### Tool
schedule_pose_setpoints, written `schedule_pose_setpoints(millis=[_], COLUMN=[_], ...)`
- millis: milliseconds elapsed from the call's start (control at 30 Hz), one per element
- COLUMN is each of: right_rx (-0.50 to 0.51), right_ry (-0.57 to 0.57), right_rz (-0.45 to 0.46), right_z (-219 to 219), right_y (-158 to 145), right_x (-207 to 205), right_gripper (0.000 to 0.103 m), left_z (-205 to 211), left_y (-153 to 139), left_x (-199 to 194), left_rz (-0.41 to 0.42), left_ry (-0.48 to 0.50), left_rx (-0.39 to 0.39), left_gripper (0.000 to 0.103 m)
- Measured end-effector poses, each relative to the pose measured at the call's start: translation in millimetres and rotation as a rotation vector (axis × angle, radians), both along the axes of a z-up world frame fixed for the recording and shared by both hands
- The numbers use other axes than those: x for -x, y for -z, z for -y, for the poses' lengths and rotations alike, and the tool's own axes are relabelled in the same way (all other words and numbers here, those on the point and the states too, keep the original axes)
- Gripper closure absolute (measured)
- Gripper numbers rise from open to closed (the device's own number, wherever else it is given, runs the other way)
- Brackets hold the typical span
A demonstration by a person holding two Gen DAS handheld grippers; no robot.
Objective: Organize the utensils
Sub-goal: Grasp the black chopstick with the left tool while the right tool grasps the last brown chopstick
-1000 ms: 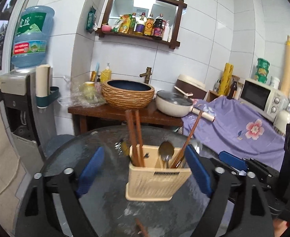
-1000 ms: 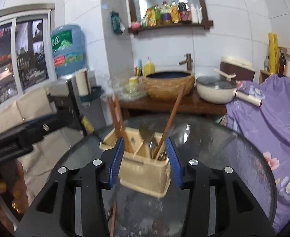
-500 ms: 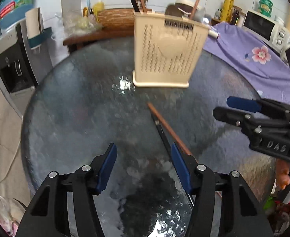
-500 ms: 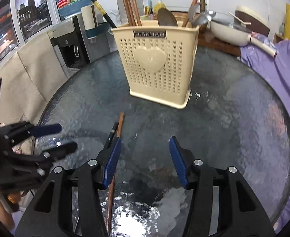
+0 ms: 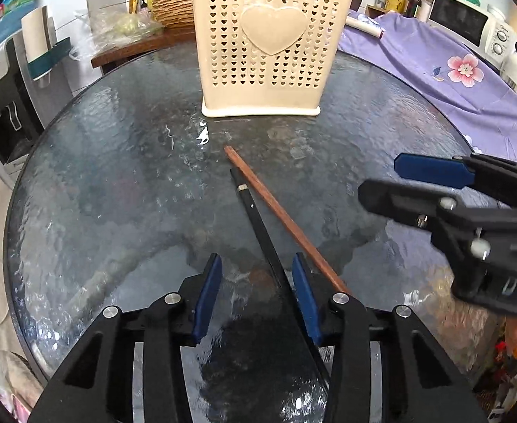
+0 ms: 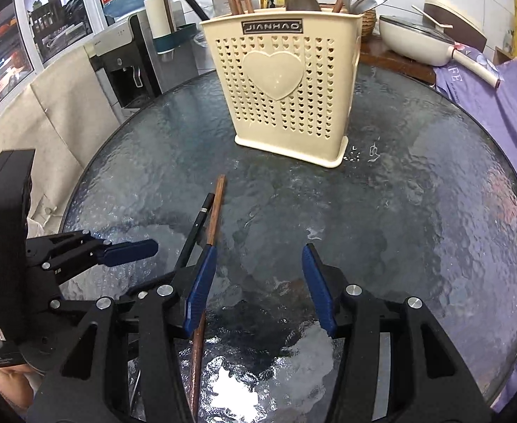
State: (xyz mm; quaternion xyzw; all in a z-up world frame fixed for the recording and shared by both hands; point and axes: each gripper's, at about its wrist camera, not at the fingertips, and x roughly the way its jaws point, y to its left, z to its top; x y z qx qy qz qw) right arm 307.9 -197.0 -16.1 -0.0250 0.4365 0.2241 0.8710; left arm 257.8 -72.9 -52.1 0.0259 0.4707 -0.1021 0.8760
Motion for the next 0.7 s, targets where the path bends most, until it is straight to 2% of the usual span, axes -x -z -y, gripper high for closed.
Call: schedule_pose_setpoints(millis=[300, 400, 533, 700], right_rx=[0.01, 0.006, -0.004, 0.057], right_ry=[0.015, 0.031, 0.033, -0.01], right_rz=[-0.085, -0.089, -0.116, -0.141], right_z=[-9, -10, -14, -39], right_y=[13, 15, 17, 28], right_x=[-24, -31, -43, -55], right_gripper=[0.052, 0.052, 0.052, 0.052], left_z=[-3, -10, -20, -30], left_y=[-2, -3, -3, -3], left_x=[-35, -44, -44, -44], left_rz=[-0.023, -0.033, -0.034, -0.032], left_ry=[-0.019, -0.024, -0.015, -0.019], left_rx=[-0.039, -0.033, -0.013, -0.019], left_gripper=[0.077, 0.087, 0.092, 0.096])
